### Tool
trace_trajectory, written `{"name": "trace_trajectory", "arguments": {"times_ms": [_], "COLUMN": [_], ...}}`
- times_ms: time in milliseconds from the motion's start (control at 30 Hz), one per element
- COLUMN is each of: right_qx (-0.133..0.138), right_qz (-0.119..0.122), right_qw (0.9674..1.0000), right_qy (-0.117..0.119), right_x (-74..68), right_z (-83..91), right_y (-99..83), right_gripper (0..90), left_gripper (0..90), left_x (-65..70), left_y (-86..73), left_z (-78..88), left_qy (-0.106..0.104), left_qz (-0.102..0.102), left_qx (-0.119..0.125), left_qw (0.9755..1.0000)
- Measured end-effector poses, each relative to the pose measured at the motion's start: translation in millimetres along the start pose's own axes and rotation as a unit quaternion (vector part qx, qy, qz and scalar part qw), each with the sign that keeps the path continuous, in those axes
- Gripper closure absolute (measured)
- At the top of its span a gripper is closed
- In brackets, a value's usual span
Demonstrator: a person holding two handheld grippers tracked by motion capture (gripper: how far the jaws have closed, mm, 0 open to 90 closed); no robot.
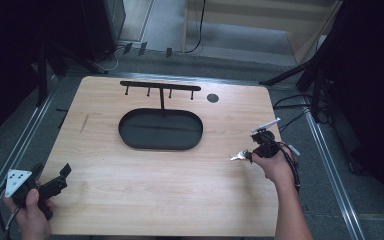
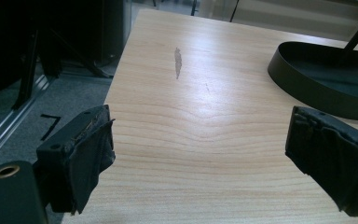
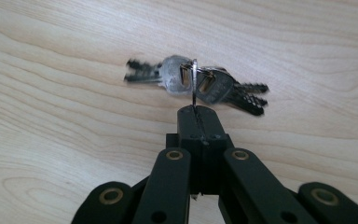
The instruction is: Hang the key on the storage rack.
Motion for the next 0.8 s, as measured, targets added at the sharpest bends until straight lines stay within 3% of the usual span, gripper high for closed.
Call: {"name": "trace_trajectory", "arguments": {"times_ms": [333, 533, 633, 800], "right_qx": [0.027, 0.028, 0.026, 0.031], "right_qz": [0.011, 0.001, 0.003, 0.012], "right_qw": [0.9996, 0.9996, 0.9997, 0.9994], "right_qy": [-0.004, 0.005, 0.002, 0.005], "right_x": [-26.1, -54.9, -63.8, -92.4], "right_z": [39.6, 59.4, 64.0, 74.7], "right_y": [25.5, 40.7, 45.3, 58.5], "right_gripper": [90.0, 90.0, 90.0, 90.0], "left_gripper": [7.9, 7.9, 7.9, 7.9], "left_x": [-0.4, -0.4, -0.4, -0.4], "left_y": [-0.2, -0.1, -0.2, -0.3], "left_z": [0.1, -0.1, -0.1, -0.2], "left_qy": [-0.002, -0.003, -0.003, -0.005], "left_qz": [0.002, 0.004, 0.004, 0.005], "left_qx": [-0.001, 0.0, -0.001, -0.001], "left_qw": [1.0, 1.0, 1.0, 1.0]}}
Point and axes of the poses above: each handheld gripper's, and its own axes: z roughly backward along the jaws, y roughly out of its top, x roughly to its right, the point moved 8 cm from there along -z, roughly forward along the jaws, and after that the axes turned 15 degrees about -z, right-handed, at the moved point
